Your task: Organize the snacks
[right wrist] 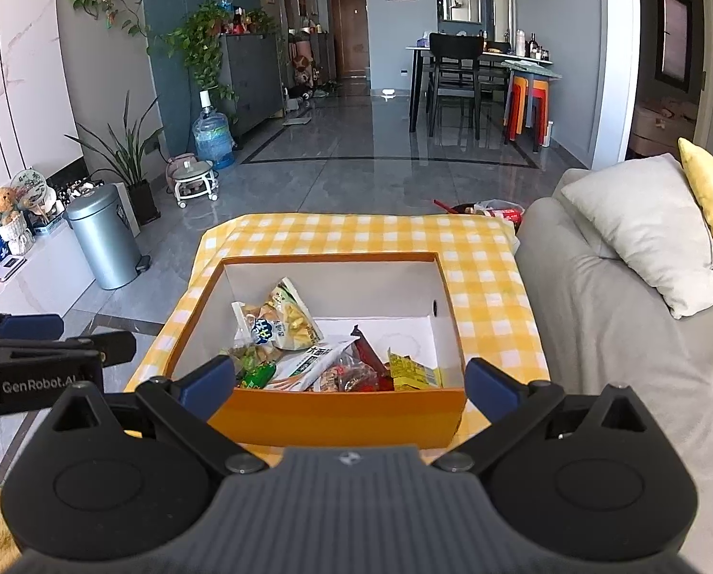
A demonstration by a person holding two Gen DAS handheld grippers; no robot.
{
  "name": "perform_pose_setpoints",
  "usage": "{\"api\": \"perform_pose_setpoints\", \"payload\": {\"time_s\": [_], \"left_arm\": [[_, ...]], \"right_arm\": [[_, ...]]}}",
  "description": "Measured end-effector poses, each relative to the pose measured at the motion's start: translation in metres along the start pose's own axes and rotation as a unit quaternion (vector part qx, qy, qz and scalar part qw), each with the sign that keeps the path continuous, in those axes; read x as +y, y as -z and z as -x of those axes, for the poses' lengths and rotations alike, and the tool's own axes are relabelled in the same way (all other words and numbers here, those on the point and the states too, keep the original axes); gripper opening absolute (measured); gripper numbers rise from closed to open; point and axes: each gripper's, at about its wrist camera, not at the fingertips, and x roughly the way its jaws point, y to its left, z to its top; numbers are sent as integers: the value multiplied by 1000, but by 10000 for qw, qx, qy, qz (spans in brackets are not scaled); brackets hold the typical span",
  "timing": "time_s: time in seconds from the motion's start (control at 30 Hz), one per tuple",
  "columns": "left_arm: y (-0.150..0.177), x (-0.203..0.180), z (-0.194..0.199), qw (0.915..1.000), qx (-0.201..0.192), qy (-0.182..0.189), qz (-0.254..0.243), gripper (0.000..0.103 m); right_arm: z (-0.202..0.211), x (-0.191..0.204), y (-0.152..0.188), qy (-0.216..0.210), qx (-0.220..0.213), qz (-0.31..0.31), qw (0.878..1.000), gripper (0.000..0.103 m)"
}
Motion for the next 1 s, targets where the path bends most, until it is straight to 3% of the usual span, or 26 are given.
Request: {"api": "perform_pose_setpoints", "payload": {"time_s": [0.37, 1.0], "left_arm": [[-2, 0, -8, 9998, 190, -75, -30, 88], [-5, -2, -8, 9997, 193, -89, -116, 88]], "right_arm": [[-16, -2, -7, -21, 125, -108, 9999, 99], [-15, -7, -5, -4, 164, -173, 9997, 99]]}}
